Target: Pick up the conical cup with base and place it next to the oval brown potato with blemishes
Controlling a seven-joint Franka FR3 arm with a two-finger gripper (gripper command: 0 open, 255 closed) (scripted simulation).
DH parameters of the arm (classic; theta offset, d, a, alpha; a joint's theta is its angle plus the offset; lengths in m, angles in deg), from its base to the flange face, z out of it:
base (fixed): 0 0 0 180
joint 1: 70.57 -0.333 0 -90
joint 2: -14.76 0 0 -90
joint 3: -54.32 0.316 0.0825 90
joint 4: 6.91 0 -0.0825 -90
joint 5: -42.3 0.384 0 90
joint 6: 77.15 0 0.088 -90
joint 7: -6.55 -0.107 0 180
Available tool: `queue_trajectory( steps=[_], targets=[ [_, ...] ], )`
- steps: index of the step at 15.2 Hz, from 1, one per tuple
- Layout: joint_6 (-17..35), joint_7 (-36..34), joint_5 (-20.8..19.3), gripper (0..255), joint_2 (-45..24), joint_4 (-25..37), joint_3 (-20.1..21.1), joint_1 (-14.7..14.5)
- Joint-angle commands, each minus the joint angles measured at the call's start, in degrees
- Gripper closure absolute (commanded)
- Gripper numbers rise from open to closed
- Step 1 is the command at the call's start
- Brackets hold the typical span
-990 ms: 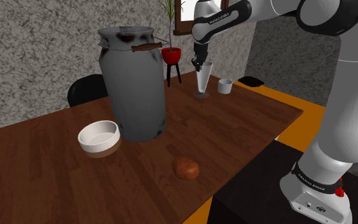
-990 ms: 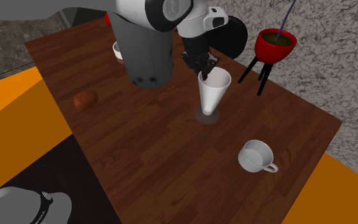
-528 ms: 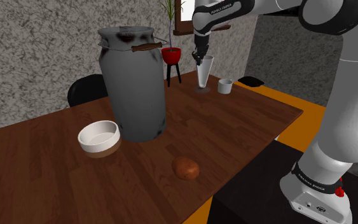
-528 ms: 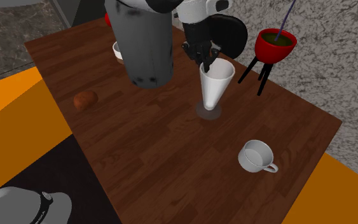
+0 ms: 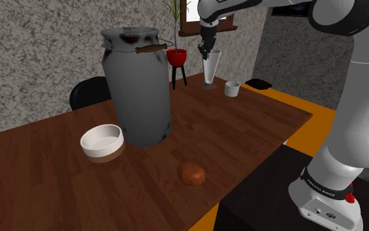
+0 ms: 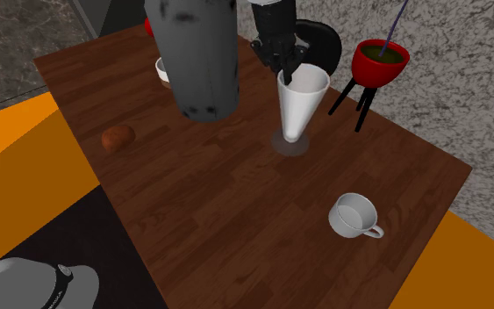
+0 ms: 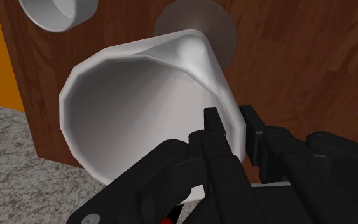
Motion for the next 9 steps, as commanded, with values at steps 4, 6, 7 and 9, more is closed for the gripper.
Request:
queue_trajectory(
  steps=[4, 6, 7, 9],
  targets=[
    [-3.93, 0.63, 0.23, 255, -0.26, 4.25, 0.01, 0.02],
    [-5.56, 0.88, 0.32, 255, -0.51, 6.15, 0.01, 0.03],
    [-6.38, 1.01, 0.37, 255, -0.66, 7.14, 0.01, 0.04],
    [-8.06, 1.27, 0.47, 255, -1.03, 9.20, 0.01, 0.05]
  ],
)
